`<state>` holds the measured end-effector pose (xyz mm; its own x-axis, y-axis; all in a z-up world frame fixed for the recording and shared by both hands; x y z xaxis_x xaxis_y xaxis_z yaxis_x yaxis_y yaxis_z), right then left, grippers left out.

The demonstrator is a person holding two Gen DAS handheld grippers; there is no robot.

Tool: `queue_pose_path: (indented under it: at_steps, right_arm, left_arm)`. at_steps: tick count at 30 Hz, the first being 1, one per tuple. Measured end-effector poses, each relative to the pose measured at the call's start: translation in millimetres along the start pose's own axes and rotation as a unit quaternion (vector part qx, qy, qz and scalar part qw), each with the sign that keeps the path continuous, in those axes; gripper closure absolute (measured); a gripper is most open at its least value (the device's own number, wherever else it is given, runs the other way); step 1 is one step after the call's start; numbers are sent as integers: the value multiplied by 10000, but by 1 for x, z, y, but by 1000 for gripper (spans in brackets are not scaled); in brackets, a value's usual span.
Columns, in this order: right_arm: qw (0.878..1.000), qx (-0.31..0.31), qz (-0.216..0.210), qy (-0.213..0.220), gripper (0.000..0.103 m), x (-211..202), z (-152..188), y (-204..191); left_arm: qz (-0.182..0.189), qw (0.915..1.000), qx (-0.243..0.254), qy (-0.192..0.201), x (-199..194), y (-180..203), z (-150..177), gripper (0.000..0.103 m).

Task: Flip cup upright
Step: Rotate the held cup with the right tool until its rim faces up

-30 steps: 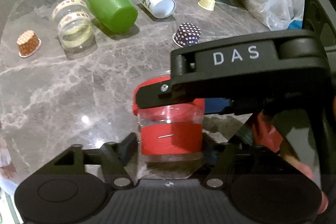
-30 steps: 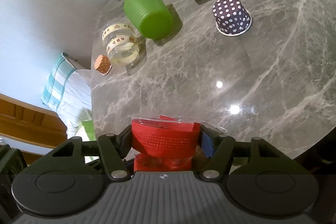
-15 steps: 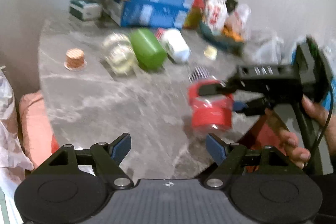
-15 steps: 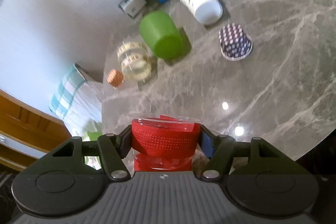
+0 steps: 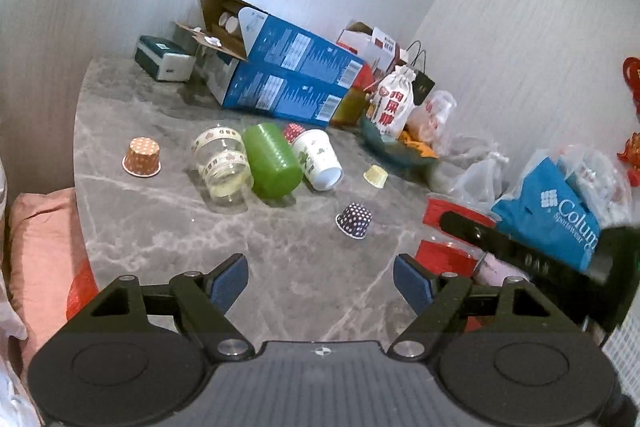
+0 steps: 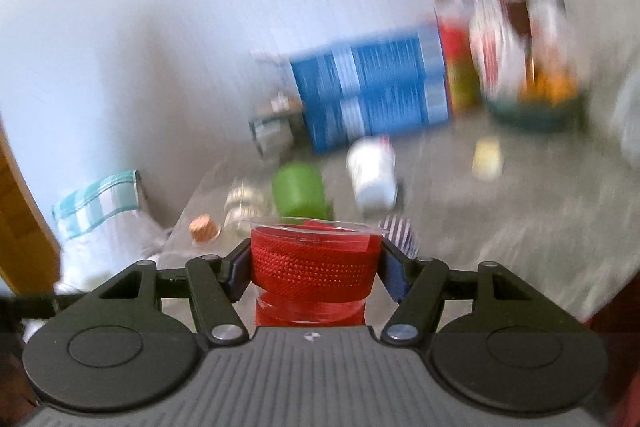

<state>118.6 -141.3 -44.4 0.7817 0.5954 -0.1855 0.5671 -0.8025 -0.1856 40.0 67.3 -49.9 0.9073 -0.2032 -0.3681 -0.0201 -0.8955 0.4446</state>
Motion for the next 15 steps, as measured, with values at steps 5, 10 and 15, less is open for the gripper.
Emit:
queue_pose_path:
  at_steps: [5,10,15]
  right_arm:
    - [9947,-526,5,881,38,-3,9,1]
    - [9775,-992,-7,1862,38,-2,22,5]
    - [9562,-1639,259,2413,38,12,40,2]
  left_arm:
    - [152,9999,-17,34,3,7,3,20]
    - [303,9994,-56,146,6,12,6,20]
    - [312,9995,-55,65,16,15,12,19]
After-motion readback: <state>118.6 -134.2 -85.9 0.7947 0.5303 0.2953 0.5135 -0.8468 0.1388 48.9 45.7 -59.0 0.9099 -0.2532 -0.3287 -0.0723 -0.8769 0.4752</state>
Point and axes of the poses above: each gripper's, at about its wrist camera, not at the fingertips, and x roughly the way its jaws point, y to its right, z to its underside, the point moved 9 cm from there along x, roughly the way its jaws point, and after that the axes turned 7 degrees about y, right-handed, at the moved point
